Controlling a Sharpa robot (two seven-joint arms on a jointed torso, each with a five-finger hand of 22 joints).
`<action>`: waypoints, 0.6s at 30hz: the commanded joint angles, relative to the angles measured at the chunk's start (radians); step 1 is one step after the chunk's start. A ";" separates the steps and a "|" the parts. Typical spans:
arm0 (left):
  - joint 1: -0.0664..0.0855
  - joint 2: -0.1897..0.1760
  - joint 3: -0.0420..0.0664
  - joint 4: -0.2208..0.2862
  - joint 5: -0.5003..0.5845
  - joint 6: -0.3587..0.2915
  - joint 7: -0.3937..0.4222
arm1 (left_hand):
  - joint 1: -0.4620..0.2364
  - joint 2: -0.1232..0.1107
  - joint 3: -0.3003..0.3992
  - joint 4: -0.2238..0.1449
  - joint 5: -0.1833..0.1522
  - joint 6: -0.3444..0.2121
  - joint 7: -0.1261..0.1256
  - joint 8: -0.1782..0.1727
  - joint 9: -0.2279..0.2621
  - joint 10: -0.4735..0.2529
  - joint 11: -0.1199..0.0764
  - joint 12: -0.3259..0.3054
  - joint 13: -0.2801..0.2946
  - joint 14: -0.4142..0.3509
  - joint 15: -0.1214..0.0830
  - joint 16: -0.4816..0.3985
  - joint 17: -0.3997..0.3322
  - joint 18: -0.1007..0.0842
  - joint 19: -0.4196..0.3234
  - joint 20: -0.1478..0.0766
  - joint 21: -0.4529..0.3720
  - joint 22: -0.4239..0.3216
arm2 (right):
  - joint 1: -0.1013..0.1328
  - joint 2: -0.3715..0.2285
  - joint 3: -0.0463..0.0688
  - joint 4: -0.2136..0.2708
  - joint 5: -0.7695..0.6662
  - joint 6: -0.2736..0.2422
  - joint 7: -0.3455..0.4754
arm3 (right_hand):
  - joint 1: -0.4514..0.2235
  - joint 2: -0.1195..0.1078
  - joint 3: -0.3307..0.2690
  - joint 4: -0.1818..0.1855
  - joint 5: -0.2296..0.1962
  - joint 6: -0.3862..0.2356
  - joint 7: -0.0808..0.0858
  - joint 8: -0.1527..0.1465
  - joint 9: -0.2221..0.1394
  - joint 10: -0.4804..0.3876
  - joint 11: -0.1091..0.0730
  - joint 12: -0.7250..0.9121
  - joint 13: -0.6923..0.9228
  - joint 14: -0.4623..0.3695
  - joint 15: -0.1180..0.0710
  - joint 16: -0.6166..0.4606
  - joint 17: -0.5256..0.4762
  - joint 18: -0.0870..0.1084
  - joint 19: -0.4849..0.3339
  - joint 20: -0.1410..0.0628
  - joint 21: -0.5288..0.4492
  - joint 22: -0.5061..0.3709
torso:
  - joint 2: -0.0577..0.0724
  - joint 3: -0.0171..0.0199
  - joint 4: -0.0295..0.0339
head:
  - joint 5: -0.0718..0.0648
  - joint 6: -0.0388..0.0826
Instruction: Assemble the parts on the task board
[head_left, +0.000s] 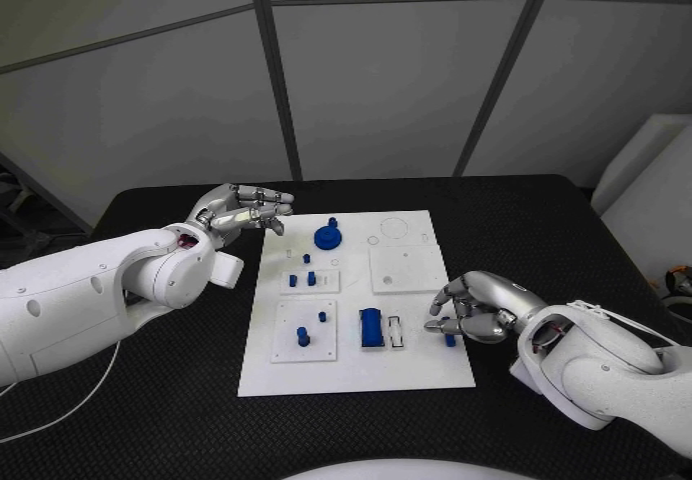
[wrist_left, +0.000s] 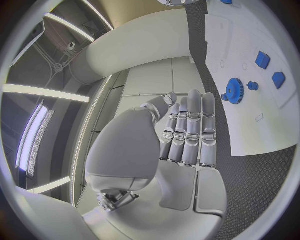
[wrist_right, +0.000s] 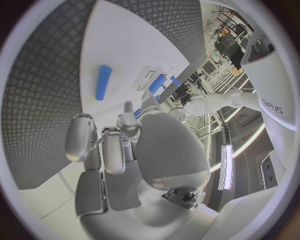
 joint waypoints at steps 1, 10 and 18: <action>0.000 0.000 0.000 0.001 0.001 0.008 0.005 | -0.006 0.004 -0.006 0.001 -0.001 -0.007 0.003 0.007 0.000 -0.006 0.000 0.007 0.000 -0.001 0.008 -0.006 -0.001 -0.010 -0.005 0.004 -0.003 -0.002 | 0.002 -0.032 0.001 0.011 -0.002 0.002 -0.005 | -0.014 -0.004 -0.003 0.013 0.003 0.014 0.003 -0.015 -0.013 -0.005 -0.001 -0.007 -0.004 0.072 0.006 -0.006 0.110 0.005 -0.001 0.009 -0.007 -0.002 | 0.001 0.0003 -0.0024 | -0.015 0.005; -0.005 0.003 0.000 0.002 0.001 0.009 0.007 | -0.008 0.004 -0.008 0.001 -0.002 -0.007 0.003 0.007 0.000 -0.006 0.001 0.008 0.000 -0.001 0.008 -0.006 -0.001 -0.010 -0.005 0.004 -0.004 -0.002 | 0.000 -0.073 0.000 0.017 -0.095 0.020 -0.054 | -0.034 -0.022 -0.014 0.037 0.013 0.075 -0.010 -0.029 -0.034 0.009 -0.009 -0.002 -0.001 0.072 0.000 -0.011 0.104 0.005 0.001 0.006 -0.010 -0.003 | 0.002 0.0024 -0.0046 | -0.030 0.006; -0.007 0.003 0.000 0.003 0.001 0.010 0.008 | -0.008 0.004 -0.008 0.001 -0.002 -0.007 0.003 0.007 0.000 -0.006 0.001 0.008 0.000 -0.001 0.008 -0.006 -0.001 -0.010 -0.005 0.004 -0.004 -0.002 | -0.001 -0.057 0.000 0.000 -0.130 0.050 -0.087 | -0.050 -0.031 -0.018 0.040 0.016 0.092 -0.014 -0.029 -0.036 0.011 -0.013 -0.004 -0.002 0.070 -0.004 -0.016 0.097 0.006 -0.001 0.003 -0.014 -0.006 | 0.001 0.0013 -0.0033 | -0.035 0.005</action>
